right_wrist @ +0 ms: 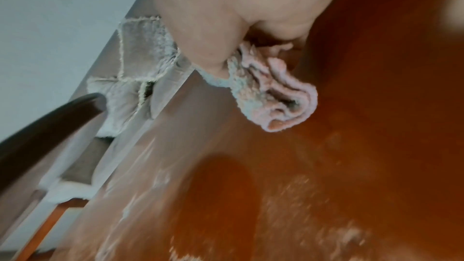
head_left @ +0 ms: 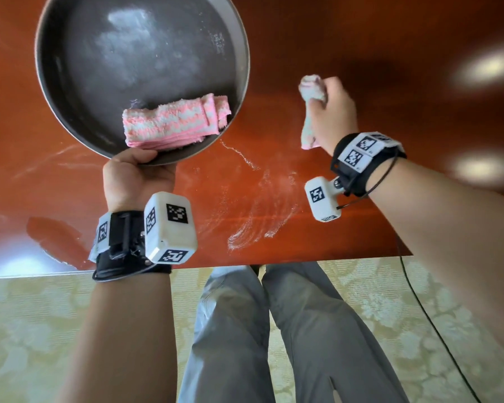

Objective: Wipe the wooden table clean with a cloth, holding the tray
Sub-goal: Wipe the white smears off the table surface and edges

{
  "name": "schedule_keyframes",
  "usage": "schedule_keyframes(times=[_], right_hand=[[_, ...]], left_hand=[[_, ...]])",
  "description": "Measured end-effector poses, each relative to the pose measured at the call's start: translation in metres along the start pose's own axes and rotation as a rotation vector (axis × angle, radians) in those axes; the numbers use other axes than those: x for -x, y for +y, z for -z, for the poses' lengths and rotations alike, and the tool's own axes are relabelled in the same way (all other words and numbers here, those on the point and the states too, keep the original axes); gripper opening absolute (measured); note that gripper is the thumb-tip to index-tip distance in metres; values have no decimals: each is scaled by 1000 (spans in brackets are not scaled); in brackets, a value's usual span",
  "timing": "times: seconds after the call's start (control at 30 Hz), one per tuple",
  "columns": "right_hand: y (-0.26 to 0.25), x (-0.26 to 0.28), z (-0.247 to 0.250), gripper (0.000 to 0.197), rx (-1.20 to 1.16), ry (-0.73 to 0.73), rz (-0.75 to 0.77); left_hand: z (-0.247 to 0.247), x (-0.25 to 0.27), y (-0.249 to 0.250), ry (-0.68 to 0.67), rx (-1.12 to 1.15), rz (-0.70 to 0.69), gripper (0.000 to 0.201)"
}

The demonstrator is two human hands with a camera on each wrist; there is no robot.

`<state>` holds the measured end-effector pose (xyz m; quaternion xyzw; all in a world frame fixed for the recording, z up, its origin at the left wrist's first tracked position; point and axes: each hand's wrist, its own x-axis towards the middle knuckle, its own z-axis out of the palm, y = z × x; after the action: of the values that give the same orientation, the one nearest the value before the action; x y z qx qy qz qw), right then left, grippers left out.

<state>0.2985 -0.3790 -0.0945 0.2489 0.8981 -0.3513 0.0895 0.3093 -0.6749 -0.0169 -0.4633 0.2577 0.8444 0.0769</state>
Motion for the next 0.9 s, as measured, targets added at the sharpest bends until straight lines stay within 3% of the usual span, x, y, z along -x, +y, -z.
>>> schedule_keyframes(times=[0.37,0.5,0.7,0.9], right_hand=[[62,3,27,27,374,93,-181],[61,12,11,32,440,56,-111],[44,28,-13,35,459,10,-23],[14,61,-49,34,421,-87,113]], left_hand=[[3,-1,-13,6,-41,36,47],[7,-3,-9,-15,-74,57,44],[8,-9,2,-8,-35,56,71],[3,-5,10,-16,-36,36,74]])
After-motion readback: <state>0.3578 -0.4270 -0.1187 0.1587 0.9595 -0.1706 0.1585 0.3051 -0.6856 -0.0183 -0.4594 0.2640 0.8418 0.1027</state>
